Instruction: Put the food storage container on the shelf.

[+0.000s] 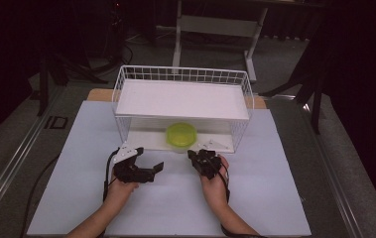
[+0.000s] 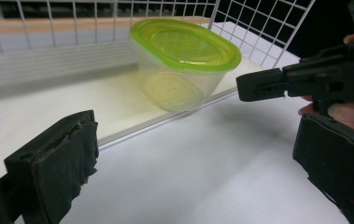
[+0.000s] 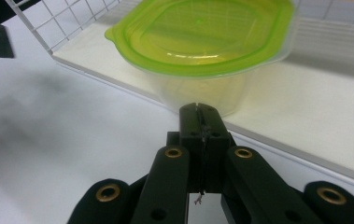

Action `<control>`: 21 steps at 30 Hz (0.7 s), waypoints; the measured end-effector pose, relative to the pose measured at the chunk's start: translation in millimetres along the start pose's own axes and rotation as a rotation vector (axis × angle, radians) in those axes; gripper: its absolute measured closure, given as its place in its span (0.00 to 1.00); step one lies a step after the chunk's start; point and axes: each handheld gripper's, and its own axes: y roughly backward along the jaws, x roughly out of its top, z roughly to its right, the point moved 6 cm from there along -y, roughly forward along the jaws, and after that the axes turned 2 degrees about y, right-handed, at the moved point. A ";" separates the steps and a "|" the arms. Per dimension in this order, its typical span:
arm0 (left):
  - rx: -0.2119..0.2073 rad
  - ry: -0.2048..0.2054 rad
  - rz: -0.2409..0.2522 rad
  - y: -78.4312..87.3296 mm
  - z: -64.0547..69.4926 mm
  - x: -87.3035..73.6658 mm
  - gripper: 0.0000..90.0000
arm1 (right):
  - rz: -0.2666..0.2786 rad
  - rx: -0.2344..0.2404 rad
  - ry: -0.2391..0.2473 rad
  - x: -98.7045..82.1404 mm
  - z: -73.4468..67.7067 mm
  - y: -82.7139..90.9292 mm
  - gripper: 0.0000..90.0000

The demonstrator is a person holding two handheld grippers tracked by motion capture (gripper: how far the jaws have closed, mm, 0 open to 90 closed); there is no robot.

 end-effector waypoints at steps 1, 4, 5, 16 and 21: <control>0.011 -0.001 0.009 1.0 -0.8 -0.4 0.01 | -0.007 0.002 -0.004 -0.3 -0.6 -2.5 1.00; 0.013 0.038 0.025 3.5 -3.5 0.3 0.01 | -0.012 0.006 -0.006 -0.3 -3.1 -9.0 1.00; 0.017 0.039 0.039 4.6 -4.2 1.2 0.01 | -0.011 0.004 -0.006 0.3 -3.7 -10.8 1.00; 0.011 0.033 0.036 6.1 -5.6 -0.6 0.01 | -0.013 -0.010 -0.004 9.6 -7.8 -32.1 1.00; 0.010 0.035 0.034 6.5 -5.5 -1.5 0.01 | -0.015 -0.018 -0.009 13.3 -7.2 -40.1 1.00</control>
